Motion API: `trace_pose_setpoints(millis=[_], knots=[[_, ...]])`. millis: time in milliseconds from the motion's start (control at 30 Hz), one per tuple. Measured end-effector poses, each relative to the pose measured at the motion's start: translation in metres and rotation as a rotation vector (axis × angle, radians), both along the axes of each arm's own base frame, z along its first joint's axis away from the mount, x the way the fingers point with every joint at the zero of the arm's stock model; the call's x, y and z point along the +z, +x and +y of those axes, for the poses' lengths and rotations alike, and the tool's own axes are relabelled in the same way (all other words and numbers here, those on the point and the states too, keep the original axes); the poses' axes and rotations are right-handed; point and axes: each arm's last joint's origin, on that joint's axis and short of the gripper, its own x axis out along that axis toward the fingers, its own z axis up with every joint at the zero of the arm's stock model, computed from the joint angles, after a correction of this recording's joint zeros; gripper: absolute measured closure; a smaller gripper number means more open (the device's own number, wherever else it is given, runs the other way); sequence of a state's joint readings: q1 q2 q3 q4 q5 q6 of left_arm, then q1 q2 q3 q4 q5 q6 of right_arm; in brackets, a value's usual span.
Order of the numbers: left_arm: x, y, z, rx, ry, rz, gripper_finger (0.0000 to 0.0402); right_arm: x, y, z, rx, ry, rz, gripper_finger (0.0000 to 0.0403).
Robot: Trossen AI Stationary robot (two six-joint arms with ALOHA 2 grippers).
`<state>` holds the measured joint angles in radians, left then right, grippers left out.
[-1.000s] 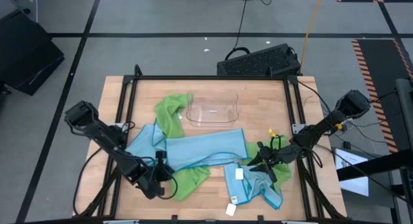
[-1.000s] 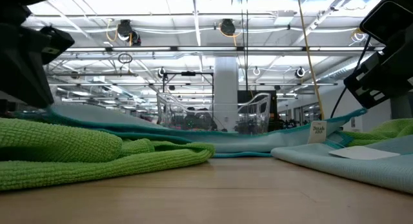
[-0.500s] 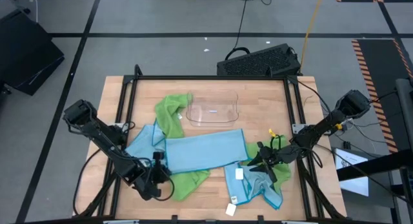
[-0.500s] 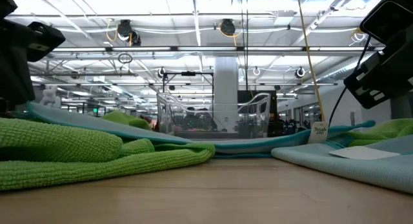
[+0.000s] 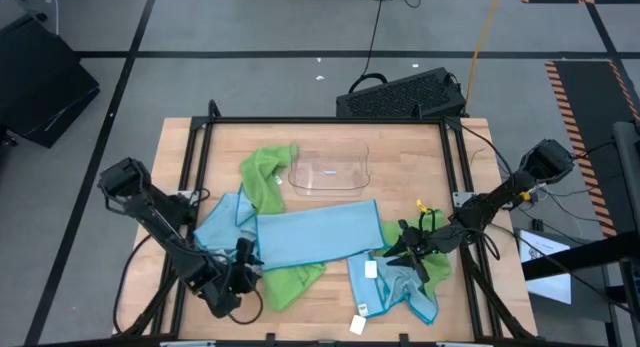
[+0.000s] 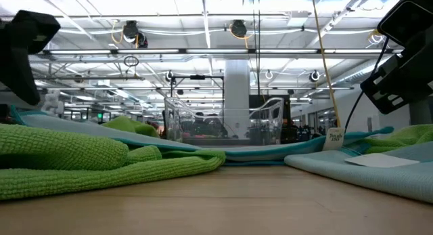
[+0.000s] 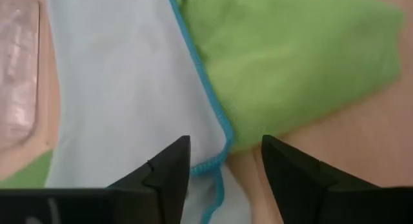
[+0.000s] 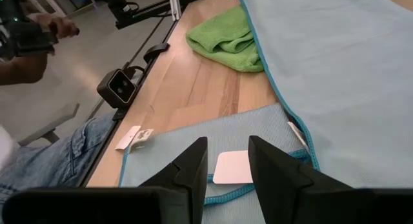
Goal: Fold microfiber towels
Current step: Fold the top right blue microfiber cloth
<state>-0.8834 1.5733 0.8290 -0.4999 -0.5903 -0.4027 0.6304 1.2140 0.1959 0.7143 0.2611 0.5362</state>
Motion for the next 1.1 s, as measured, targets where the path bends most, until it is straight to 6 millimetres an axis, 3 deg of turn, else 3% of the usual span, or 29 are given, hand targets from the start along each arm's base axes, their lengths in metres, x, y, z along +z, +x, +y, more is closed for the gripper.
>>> trace_pose_setpoints(millis=[233,367,967,1100], knots=[[-0.021,0.003,-0.002,-0.079,0.218,0.005,0.0204,0.000,0.000,0.000,0.000,0.000,0.000,0.0296],[-0.024,0.004,-0.002,-0.081,0.244,0.003,0.0211,0.000,0.000,0.000,0.000,0.001,0.000,0.0296],[-0.017,-0.001,0.001,-0.067,0.232,0.013,0.0338,0.000,0.000,0.000,0.000,-0.001,0.000,0.0296],[-0.017,0.000,0.000,-0.049,0.207,0.001,0.0383,0.000,0.000,0.000,0.001,-0.006,-0.002,0.0296]])
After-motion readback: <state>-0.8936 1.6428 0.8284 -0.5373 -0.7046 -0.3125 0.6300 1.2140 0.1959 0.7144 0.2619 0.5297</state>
